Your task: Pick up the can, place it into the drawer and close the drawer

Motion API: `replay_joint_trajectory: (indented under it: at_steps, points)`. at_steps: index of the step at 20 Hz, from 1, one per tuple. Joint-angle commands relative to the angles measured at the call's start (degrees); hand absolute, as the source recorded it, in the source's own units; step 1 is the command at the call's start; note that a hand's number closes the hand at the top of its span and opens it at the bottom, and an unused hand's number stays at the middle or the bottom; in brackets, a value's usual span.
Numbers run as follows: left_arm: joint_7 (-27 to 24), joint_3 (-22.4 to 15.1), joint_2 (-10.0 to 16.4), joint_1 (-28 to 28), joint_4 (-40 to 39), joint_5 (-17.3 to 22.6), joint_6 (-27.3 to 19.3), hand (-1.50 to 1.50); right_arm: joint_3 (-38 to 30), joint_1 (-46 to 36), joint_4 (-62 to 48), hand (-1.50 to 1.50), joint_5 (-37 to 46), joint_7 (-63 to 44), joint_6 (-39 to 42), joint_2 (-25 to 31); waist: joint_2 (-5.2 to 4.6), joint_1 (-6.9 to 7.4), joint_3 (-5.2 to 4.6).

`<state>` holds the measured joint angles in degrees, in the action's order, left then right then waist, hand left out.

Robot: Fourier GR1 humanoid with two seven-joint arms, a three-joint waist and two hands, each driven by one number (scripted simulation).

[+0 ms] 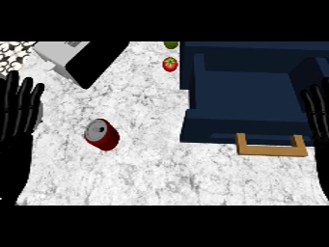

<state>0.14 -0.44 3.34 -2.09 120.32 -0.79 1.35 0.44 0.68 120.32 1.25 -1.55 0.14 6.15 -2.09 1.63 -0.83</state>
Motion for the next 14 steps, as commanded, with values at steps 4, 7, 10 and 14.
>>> replay_joint_trajectory:
  at_steps: [4,7,10,14]
  points:
    - [-0.58,-0.64,6.45,-1.4,-3.13,15.52,16.03,-1.5,1.18,0.38,-2.42,-1.5,-1.5,2.37,1.61,-0.91,1.92,-1.85,0.79]
    - [6.4,-1.18,12.05,1.84,-10.18,14.78,19.97,-1.5,-1.44,4.01,-2.93,-1.5,0.02,-6.96,-4.95,-3.59,1.2,-3.85,0.73]
    - [10.88,4.14,17.38,1.26,-9.03,24.19,24.81,-1.5,-5.24,6.44,-0.36,-1.5,-1.82,-9.15,-4.34,-1.32,2.16,-2.38,0.81]
    - [11.86,10.06,22.42,1.18,-12.85,31.48,30.45,-1.5,-8.17,8.39,1.86,-1.5,-5.06,-10.57,-2.28,0.41,2.17,-1.89,0.83]
